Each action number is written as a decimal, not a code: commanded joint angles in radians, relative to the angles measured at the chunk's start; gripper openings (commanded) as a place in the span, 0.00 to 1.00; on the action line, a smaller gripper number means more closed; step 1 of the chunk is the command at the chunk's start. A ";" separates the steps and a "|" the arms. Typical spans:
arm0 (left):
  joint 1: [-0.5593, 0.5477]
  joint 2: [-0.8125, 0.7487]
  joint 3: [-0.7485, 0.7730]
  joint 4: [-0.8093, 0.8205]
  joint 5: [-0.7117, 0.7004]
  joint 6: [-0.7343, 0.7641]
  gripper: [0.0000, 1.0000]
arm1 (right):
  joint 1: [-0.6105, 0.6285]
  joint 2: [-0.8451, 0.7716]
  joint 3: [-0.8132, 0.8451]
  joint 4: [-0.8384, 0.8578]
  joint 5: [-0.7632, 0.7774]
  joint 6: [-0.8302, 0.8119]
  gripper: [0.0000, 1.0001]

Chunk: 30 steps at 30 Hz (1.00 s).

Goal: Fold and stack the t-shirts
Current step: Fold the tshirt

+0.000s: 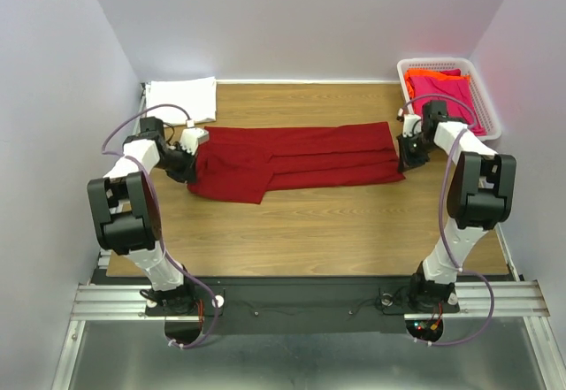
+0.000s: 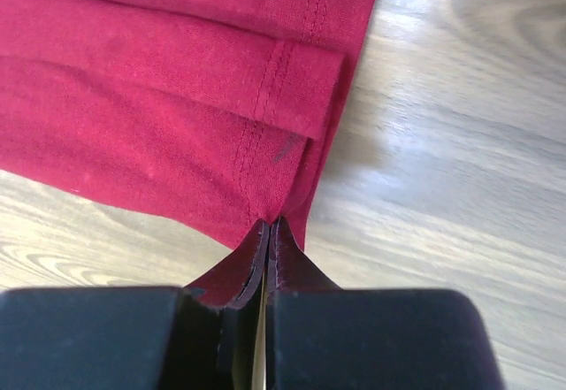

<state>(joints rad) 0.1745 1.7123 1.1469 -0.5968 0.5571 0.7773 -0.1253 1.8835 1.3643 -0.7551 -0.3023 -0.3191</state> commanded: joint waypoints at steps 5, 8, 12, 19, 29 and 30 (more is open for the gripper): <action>0.040 -0.123 -0.091 -0.023 -0.022 0.091 0.00 | -0.023 -0.086 -0.059 0.020 0.043 -0.106 0.01; 0.042 -0.118 -0.147 -0.001 -0.042 0.105 0.00 | -0.023 -0.058 -0.097 0.031 0.037 -0.115 0.01; 0.040 -0.106 -0.220 0.032 -0.094 0.129 0.00 | -0.023 -0.046 -0.161 0.085 0.101 -0.147 0.01; 0.042 -0.080 -0.217 0.060 -0.123 0.096 0.16 | -0.023 -0.056 -0.168 0.088 0.108 -0.143 0.21; 0.014 -0.293 -0.131 -0.208 -0.032 0.258 0.54 | -0.008 -0.238 -0.097 -0.047 -0.110 -0.140 0.49; 0.004 -0.315 -0.148 -0.210 -0.042 0.282 0.54 | 0.002 -0.235 -0.090 -0.055 -0.130 -0.129 0.47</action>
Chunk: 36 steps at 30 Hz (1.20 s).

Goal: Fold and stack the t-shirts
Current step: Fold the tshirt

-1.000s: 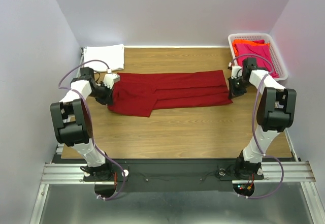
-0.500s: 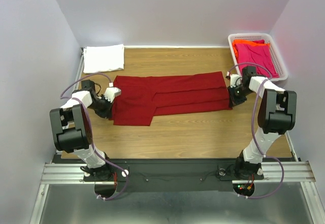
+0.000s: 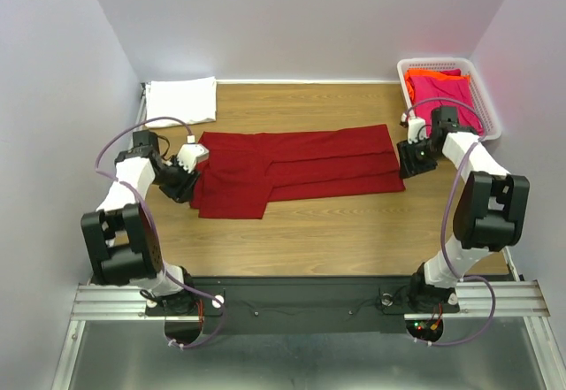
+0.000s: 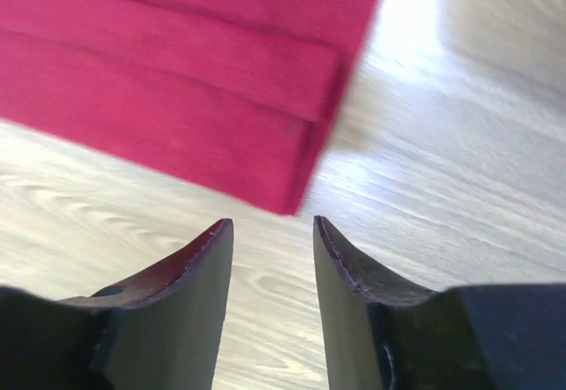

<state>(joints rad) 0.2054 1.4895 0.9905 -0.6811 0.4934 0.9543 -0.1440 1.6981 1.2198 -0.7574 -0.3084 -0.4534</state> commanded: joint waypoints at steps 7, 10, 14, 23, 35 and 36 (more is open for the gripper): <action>-0.202 -0.146 -0.180 -0.023 -0.079 0.084 0.53 | 0.196 0.021 0.078 0.010 -0.179 0.119 0.43; -0.328 -0.146 -0.208 0.054 -0.139 0.023 0.53 | 0.237 0.075 0.112 0.029 -0.181 0.153 0.40; -0.403 -0.103 -0.223 0.129 -0.206 -0.028 0.53 | 0.296 0.118 0.145 0.046 -0.187 0.189 0.39; -0.478 0.012 -0.250 0.213 -0.282 -0.035 0.35 | 0.300 0.144 0.167 0.056 -0.161 0.202 0.38; -0.465 -0.031 0.076 -0.038 -0.135 -0.060 0.00 | 0.299 0.130 0.173 0.053 -0.112 0.162 0.37; -0.460 -0.015 0.115 -0.049 -0.128 -0.065 0.00 | 0.299 0.132 0.178 0.055 -0.110 0.162 0.37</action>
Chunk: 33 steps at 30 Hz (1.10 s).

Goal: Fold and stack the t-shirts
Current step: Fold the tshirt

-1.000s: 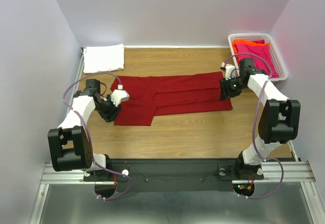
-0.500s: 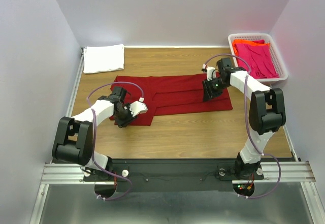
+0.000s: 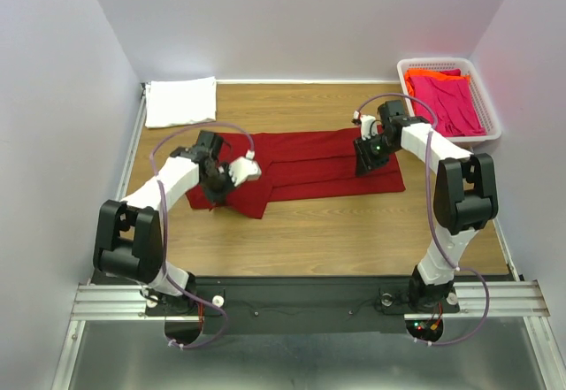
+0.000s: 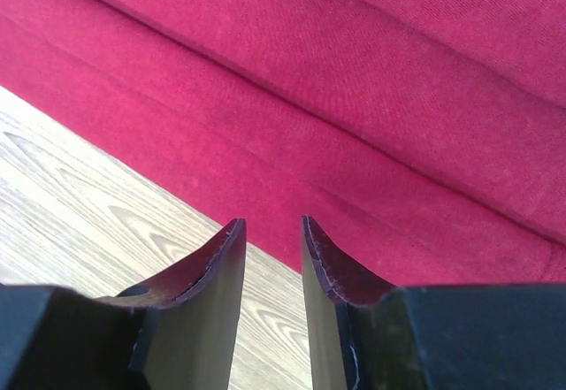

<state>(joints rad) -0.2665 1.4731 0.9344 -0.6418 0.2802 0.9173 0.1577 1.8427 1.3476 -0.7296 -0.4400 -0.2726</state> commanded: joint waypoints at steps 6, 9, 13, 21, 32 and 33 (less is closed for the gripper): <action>0.067 0.203 0.464 -0.122 0.137 -0.061 0.00 | -0.009 -0.007 0.065 0.025 0.043 -0.031 0.39; 0.095 0.347 0.610 -0.125 0.143 -0.081 0.00 | -0.021 -0.016 0.062 0.024 0.049 -0.037 0.40; 0.122 0.469 0.768 -0.130 0.162 -0.104 0.00 | -0.033 -0.039 0.045 0.025 0.063 -0.050 0.42; 0.138 0.624 0.971 -0.112 0.201 -0.179 0.21 | -0.046 -0.072 -0.004 0.024 0.107 -0.088 0.43; 0.202 0.511 0.831 0.079 0.252 -0.345 0.33 | -0.060 -0.126 -0.062 0.021 0.130 -0.117 0.42; 0.201 0.483 0.775 0.070 0.270 -0.315 0.36 | -0.060 -0.141 -0.071 0.019 0.136 -0.131 0.42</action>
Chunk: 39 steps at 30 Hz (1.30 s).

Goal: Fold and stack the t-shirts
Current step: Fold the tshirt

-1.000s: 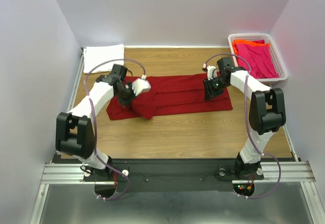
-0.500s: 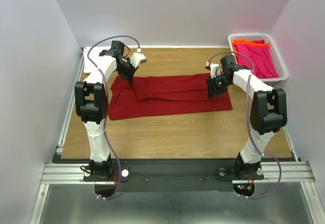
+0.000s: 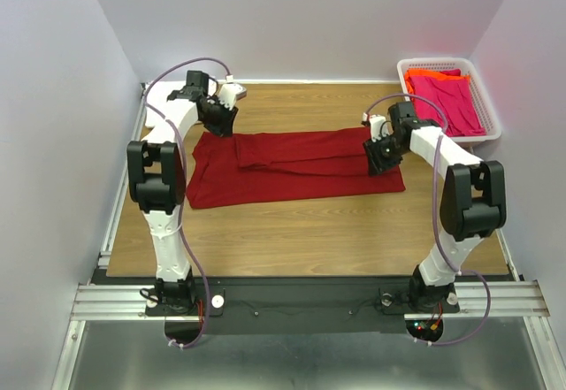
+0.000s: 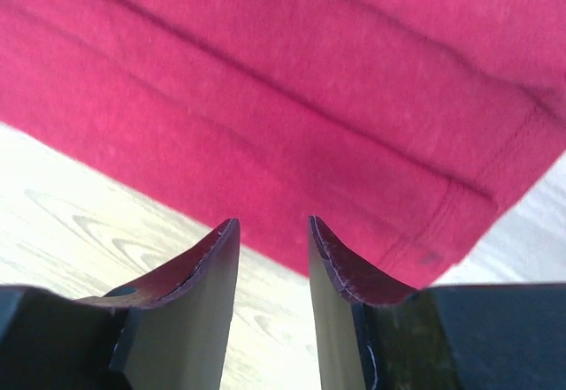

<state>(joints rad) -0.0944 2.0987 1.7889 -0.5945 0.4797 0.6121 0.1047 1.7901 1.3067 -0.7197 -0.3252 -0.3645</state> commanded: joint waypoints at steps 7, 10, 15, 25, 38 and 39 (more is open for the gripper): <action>-0.028 -0.327 -0.335 0.002 0.085 0.078 0.55 | -0.007 -0.072 -0.043 0.009 0.089 -0.117 0.50; -0.065 -0.342 -0.394 0.035 0.065 0.069 0.60 | -0.007 -0.025 -0.020 0.012 0.118 -0.142 0.53; -0.113 -0.324 -0.430 0.090 -0.009 0.052 0.61 | -0.005 0.046 0.029 0.029 0.159 -0.149 0.54; -0.166 -0.244 -0.413 0.144 -0.101 0.054 0.51 | 0.001 0.106 0.057 0.058 0.236 -0.177 0.50; -0.169 -0.052 -0.108 0.145 -0.130 -0.032 0.00 | 0.004 0.167 0.172 0.069 0.275 -0.174 0.41; -0.168 -0.040 -0.089 0.151 -0.148 -0.044 0.00 | 0.003 0.179 0.178 0.075 0.281 -0.171 0.41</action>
<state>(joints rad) -0.2619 2.0380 1.6222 -0.4625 0.3580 0.6121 0.1055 1.9434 1.4315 -0.6872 -0.0746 -0.5308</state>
